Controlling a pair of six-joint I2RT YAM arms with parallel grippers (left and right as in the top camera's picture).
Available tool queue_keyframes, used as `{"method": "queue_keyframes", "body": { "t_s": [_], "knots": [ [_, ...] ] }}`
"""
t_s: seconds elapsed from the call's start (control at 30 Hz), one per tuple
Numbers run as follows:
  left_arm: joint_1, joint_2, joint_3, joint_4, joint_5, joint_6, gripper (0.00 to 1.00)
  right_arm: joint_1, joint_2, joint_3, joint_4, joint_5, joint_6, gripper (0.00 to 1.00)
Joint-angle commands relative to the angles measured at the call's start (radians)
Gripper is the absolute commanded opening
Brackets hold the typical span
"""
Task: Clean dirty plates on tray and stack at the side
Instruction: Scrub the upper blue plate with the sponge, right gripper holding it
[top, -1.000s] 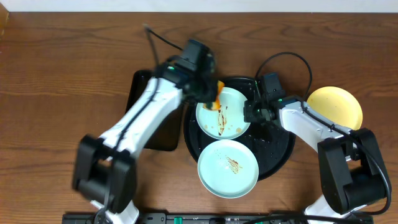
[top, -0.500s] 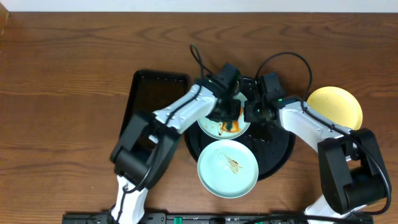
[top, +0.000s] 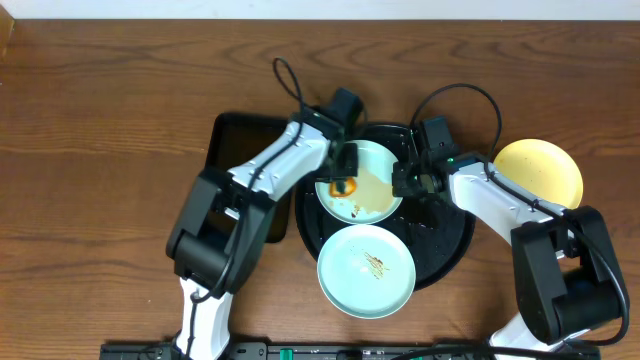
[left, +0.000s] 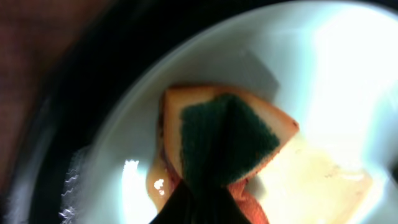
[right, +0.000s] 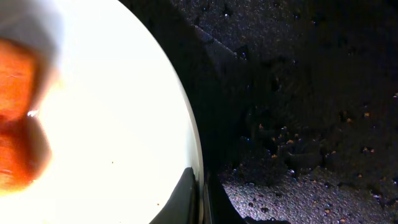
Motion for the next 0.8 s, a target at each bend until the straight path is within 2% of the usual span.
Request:
{"method": "queue_keyframes", "body": {
  "t_s": [0.0,0.2,0.3,0.4,0.53,0.67,0.77],
  "knots": [
    [0.004,0.025,-0.021,-0.096,0.069,-0.011,0.07,0.003,0.024,-0.027,-0.037,0.095,-0.009,0.01],
    [-0.074,0.025,-0.021,-0.137,0.291,0.175,0.08,0.003,0.024,-0.027,-0.037,0.095,-0.009,0.01],
    [-0.113,0.025,-0.021,-0.100,0.305,0.235,0.08,0.003,0.024,-0.027,-0.037,0.095,-0.009,0.01],
    [-0.134,0.025,-0.021,-0.027,0.251,0.212,0.07,0.003,0.024,-0.027,-0.039,0.095,-0.008,0.01],
    [-0.128,0.025,-0.021,0.047,0.116,0.096,0.07,0.003,0.024,-0.027,-0.043,0.095,-0.009,0.01],
    [-0.095,0.025,-0.021,0.067,-0.051,0.017,0.07,0.003,0.024,-0.027,-0.044,0.095,-0.009,0.01],
    [-0.056,0.025,-0.021,0.061,-0.142,0.008,0.08,0.003,0.024,-0.027,-0.047,0.095,-0.009,0.01]
  ]
}}
